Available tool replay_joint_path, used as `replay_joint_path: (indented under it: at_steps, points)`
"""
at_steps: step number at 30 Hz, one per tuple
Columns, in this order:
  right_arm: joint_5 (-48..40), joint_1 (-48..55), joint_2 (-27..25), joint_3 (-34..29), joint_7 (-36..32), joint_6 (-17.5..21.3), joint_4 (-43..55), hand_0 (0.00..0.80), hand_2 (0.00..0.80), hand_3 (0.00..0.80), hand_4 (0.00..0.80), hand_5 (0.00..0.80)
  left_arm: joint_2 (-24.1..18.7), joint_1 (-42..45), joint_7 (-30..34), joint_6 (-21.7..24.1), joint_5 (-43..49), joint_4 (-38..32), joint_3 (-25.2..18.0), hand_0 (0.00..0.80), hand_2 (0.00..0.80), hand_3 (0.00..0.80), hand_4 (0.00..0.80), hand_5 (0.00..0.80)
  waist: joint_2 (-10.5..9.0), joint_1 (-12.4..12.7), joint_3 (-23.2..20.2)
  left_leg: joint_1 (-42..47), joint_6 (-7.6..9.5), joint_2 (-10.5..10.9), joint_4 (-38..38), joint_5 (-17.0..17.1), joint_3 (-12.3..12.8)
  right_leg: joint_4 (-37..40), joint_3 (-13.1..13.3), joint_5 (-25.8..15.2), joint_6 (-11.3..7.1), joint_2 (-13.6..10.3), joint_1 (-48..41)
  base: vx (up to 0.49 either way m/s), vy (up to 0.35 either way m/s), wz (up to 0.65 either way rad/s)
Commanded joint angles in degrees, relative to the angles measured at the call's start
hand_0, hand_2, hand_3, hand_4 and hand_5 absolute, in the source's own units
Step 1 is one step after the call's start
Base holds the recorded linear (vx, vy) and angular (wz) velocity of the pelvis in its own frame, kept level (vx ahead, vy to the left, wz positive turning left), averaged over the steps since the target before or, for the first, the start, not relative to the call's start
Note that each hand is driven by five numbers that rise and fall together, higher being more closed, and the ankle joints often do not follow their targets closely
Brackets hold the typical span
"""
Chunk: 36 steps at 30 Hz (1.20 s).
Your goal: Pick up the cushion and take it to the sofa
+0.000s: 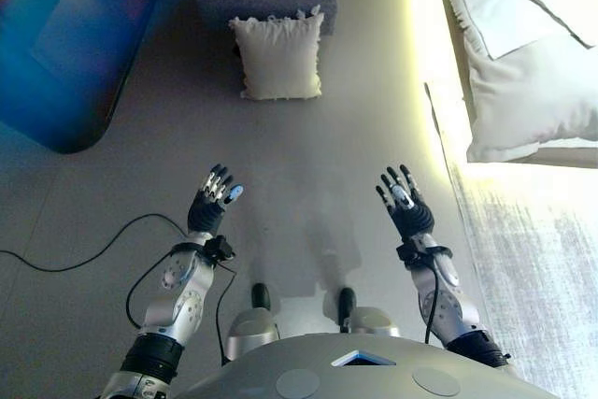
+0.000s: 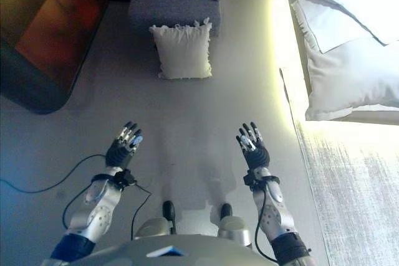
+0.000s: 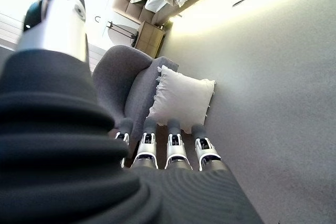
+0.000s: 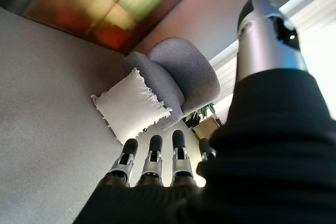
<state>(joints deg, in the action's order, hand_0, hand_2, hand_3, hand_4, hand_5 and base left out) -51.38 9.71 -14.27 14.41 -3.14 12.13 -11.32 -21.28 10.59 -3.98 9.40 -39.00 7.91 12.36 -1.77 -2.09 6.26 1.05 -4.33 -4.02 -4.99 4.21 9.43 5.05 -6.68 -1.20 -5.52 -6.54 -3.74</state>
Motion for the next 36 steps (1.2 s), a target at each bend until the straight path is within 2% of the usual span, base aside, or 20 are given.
replay_joint_path:
  at_steps: [1, 11, 16, 29, 36]
  points:
    - [0.1, -2.0, 0.3, -0.7, 0.3, 2.5, 1.9, 0.0, 0.0, 0.0, 0.0, 0.0, 0.3, -2.2, -0.1, 3.2, 1.9, -0.2, 0.4, 0.0, 0.0, 0.0, 0.0, 0.0, 1.06, 1.4, -0.7, -1.8, 1.58, 1.1, 1.3, -3.3, -1.5, -2.1, -2.9, -0.7, -1.91, 0.3, 3.5, 0.0, 0.0, 0.0]
    - [2.1, -2.0, 0.2, 0.0, 0.8, 3.8, 2.0, 0.0, 0.0, 0.0, 0.0, 0.0, 0.3, -1.8, 0.7, 3.4, 2.7, -0.5, 0.8, 0.0, 0.0, 0.0, 0.0, 0.0, 1.18, 1.6, -0.7, -1.5, 1.6, 1.3, 1.3, -3.5, -1.8, -2.1, -3.0, -0.4, -1.9, 0.3, 2.9, 0.017, -0.003, 0.01]
    - [-1.0, -1.2, 0.1, 0.1, -2.5, 3.0, 2.5, 0.0, 0.0, 0.0, 0.0, 0.0, 0.0, -1.3, 1.2, 3.4, 1.8, -0.8, 0.7, 0.0, 0.0, 0.0, 0.0, 0.0, 1.23, 1.4, -0.3, -1.3, 1.7, 1.3, 1.1, -3.6, -1.7, -2.1, -2.8, -0.4, -1.92, 0.5, 3.0, 0.0, 0.0, 0.0]
    - [1.6, -0.2, -0.8, 0.6, -0.9, 1.7, 2.8, 0.0, 0.0, 0.0, 0.0, 0.0, 0.3, 0.4, 2.3, 2.7, -0.1, -1.7, 0.3, 0.0, 0.0, 0.0, 0.0, 0.0, 0.38, 1.3, 0.2, -1.1, 1.66, 1.2, 2.9, -4.7, -0.5, -2.1, -2.6, -0.4, -2.09, 0.0, 2.6, 0.003, 0.001, 0.0]
    - [2.0, -0.8, -0.7, 1.0, -0.2, 2.3, 1.7, 0.0, 0.0, 0.0, 0.0, 0.0, 0.0, -0.4, 0.4, 2.2, 1.1, -1.2, 0.6, 0.0, 0.0, 0.0, 0.0, 0.0, 0.59, 1.6, 0.4, -0.7, 1.75, 1.5, 1.9, -4.3, 0.2, -2.1, -4.3, -0.8, -2.74, -1.0, 2.4, 0.001, 0.026, -0.03]
